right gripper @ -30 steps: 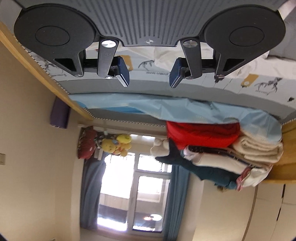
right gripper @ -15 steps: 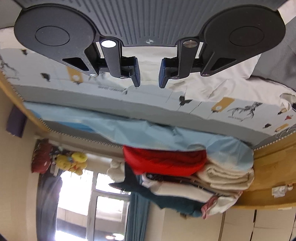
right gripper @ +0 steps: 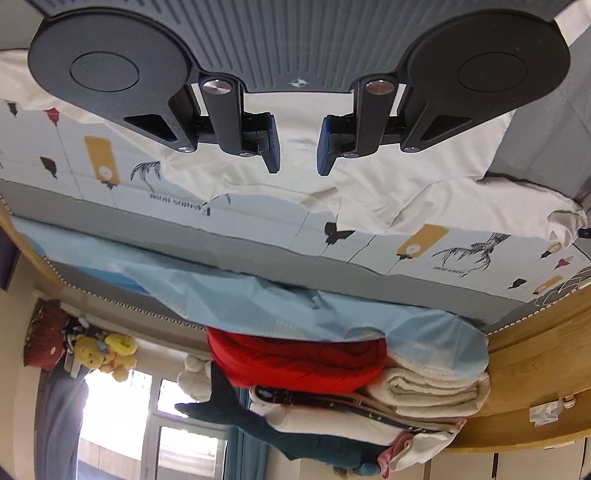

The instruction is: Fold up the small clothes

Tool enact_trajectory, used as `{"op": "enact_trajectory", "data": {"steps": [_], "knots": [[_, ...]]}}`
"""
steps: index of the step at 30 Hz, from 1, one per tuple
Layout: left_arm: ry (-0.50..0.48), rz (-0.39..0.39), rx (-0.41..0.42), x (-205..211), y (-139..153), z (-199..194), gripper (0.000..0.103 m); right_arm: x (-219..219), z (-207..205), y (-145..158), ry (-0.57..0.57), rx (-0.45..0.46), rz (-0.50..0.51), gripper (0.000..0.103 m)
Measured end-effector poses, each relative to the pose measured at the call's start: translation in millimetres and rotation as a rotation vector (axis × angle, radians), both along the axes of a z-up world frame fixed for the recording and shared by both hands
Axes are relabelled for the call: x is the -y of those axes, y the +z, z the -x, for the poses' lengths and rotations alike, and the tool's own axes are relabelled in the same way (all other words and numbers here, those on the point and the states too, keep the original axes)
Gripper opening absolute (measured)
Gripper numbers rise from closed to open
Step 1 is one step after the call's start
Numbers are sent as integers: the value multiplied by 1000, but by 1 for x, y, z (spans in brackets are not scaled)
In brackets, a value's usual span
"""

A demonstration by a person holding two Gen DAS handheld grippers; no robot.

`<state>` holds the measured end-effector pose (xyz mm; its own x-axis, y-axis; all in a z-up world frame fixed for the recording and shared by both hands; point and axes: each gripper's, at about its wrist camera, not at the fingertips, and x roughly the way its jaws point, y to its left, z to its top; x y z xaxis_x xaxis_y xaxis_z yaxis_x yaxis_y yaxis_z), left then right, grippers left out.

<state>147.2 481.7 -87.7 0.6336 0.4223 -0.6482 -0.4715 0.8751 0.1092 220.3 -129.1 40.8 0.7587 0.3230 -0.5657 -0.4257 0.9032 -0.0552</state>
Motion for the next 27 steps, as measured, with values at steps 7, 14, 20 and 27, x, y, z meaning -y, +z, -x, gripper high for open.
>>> {"op": "enact_trajectory", "data": {"steps": [7,14,20,27], "knots": [[-28,34,19,9,6,-9,0,-2,-2,-7,-13,-31,14,23],[45,93,117,28,56,-15,0,-1,0,-5,-35,-40,0,23],[51,144,78,19,46,-6,24,-2,6,-6,-43,-47,-11,23],[15,156,16,-15,11,12,45,8,11,-7,-30,-64,-7,23]]}}
